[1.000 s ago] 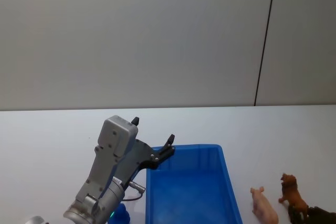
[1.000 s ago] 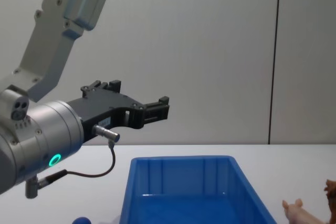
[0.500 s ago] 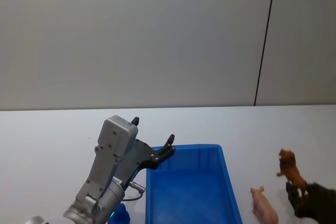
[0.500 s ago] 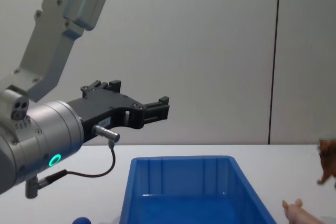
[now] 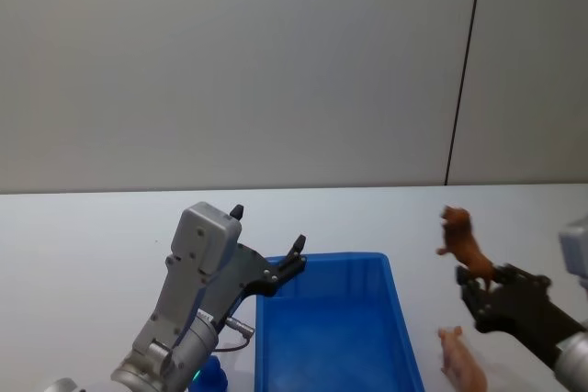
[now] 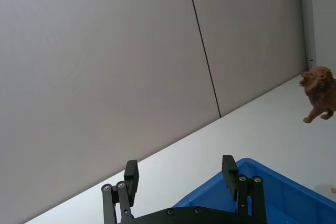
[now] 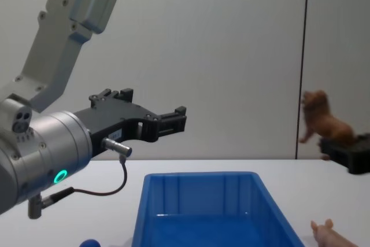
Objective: Pick up the two dolls from the table and place them into the box.
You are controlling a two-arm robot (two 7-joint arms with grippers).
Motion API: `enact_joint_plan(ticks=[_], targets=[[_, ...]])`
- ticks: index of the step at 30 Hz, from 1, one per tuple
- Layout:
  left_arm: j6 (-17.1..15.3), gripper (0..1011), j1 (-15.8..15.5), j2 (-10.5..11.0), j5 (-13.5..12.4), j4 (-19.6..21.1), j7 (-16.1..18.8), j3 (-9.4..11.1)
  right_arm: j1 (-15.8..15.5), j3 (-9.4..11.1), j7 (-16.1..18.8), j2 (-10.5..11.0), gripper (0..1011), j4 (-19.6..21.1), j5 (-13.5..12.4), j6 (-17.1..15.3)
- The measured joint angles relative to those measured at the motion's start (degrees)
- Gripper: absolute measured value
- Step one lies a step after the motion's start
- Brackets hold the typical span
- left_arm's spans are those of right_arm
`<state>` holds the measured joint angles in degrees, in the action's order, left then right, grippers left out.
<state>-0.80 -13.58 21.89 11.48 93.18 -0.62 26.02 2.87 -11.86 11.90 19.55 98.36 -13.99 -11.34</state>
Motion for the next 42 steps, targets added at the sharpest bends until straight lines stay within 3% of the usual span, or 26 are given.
enact_joint_plan(ticks=[7, 19, 26, 30, 42], targets=[[0.0, 1001, 0.0, 0.0, 0.0, 0.0, 0.0, 0.0, 3.1, -2.1, 3.4, -2.9, 275, -0.5, 1.7, -2.6], [0.0, 1002, 0.0, 0.0, 0.0, 0.0, 0.0, 0.0, 8.0, -6.0, 7.9, -8.5, 291, -5.7, 3.4, -7.7], [0.0, 1001, 0.0, 0.0, 0.0, 0.0, 0.0, 0.0, 9.5, -7.3, 9.4, -10.3, 487, -8.1, 3.9, -9.1], [0.0, 1002, 0.0, 0.0, 0.0, 0.0, 0.0, 0.0, 9.8, -7.7, 9.6, -10.7, 674, -8.7, 4.4, -9.1], [0.0, 1001, 0.0, 0.0, 0.0, 0.0, 0.0, 0.0, 8.3, -7.2, 7.1, -9.1, 972, -6.4, 5.5, -6.9]])
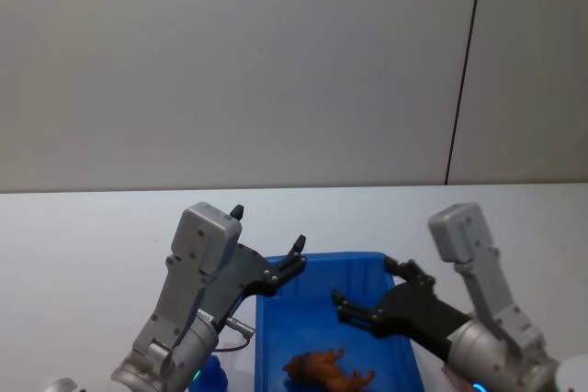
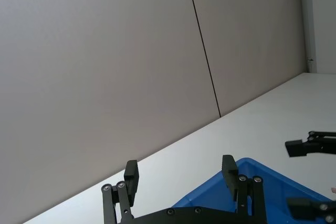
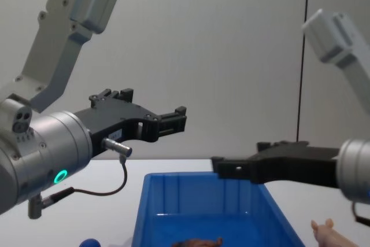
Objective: Pick up the two dolls from the table and place them into the box.
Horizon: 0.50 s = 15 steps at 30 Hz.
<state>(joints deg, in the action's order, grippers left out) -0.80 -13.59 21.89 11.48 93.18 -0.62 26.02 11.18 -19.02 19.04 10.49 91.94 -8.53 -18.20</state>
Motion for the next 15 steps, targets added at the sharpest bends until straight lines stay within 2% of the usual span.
enact_joint_plan(ticks=[1, 15], targets=[[0.0, 1002, 0.0, 0.0, 0.0, 0.0, 0.0, 0.0, -0.2, 0.1, -0.3, 0.2, 1000, 0.3, 0.0, 0.1], [0.0, 1002, 0.0, 0.0, 0.0, 0.0, 0.0, 0.0, -6.5, 3.6, -6.4, 6.3, 1001, 6.4, -2.9, 1.9]])
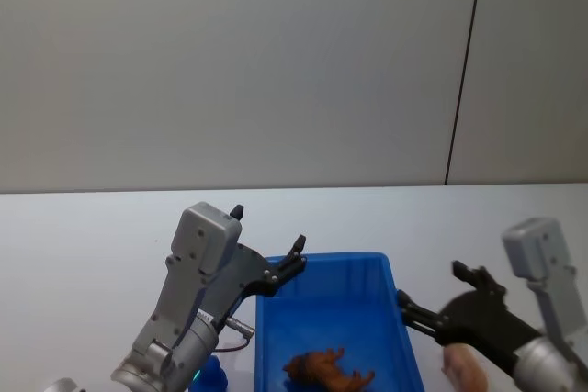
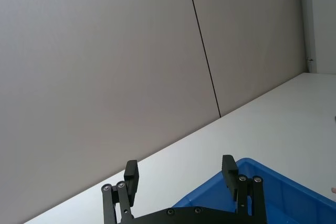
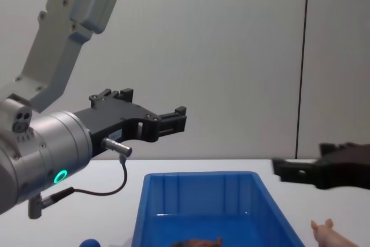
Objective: Pick up the two dolls from the table and place them into the box.
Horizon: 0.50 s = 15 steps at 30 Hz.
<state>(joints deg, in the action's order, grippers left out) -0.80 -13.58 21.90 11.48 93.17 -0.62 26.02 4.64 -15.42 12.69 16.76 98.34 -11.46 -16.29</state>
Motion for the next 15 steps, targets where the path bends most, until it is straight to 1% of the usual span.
enact_joint_plan(ticks=[2, 8, 15], targets=[[0.0, 1002, 0.0, 0.0, 0.0, 0.0, 0.0, 0.0, -1.1, 0.5, -0.7, 0.9, 1001, 0.7, -0.6, 0.1], [0.0, 1002, 0.0, 0.0, 0.0, 0.0, 0.0, 0.0, -3.6, 1.5, -2.2, 2.8, 1001, 2.0, -2.2, 0.0], [0.0, 1001, 0.0, 0.0, 0.0, 0.0, 0.0, 0.0, -5.6, 2.2, -3.1, 4.0, 1001, 2.3, -3.9, -0.7]])
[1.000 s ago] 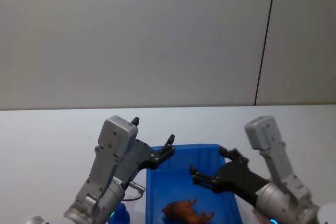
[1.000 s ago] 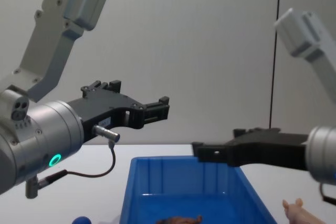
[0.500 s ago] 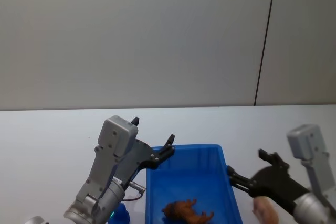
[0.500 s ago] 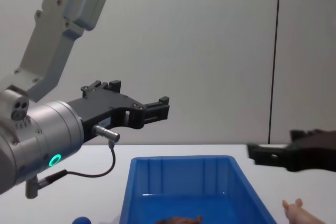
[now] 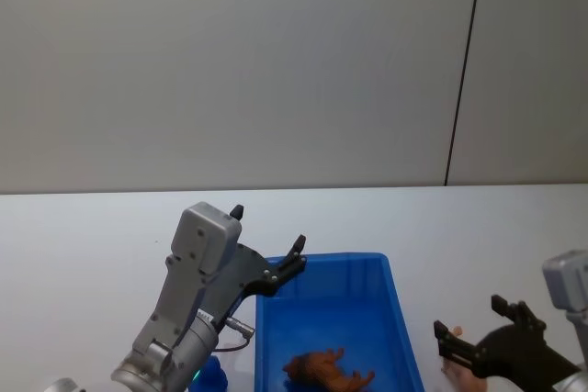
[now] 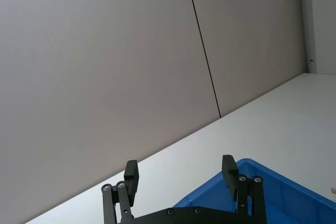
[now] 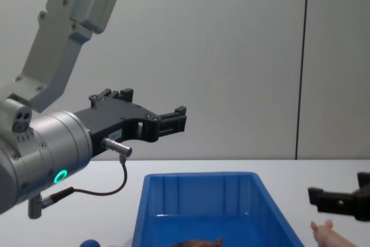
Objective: Pick up the two dolls from the table and place them into the box.
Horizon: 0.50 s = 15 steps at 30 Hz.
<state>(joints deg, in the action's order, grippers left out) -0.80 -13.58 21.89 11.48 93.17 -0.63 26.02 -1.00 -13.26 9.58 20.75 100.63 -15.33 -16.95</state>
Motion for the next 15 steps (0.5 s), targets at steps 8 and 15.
enact_joint_plan(ticks=[8, 15], targets=[[0.0, 1002, 0.0, 0.0, 0.0, 0.0, 0.0, 0.0, -1.1, 0.2, -0.5, 0.3, 1001, -1.4, -1.3, -0.8], [0.0, 1002, 0.0, 0.0, 0.0, 0.0, 0.0, 0.0, -1.2, 0.1, -0.5, 0.0, 1001, -3.3, -1.7, -1.4]])
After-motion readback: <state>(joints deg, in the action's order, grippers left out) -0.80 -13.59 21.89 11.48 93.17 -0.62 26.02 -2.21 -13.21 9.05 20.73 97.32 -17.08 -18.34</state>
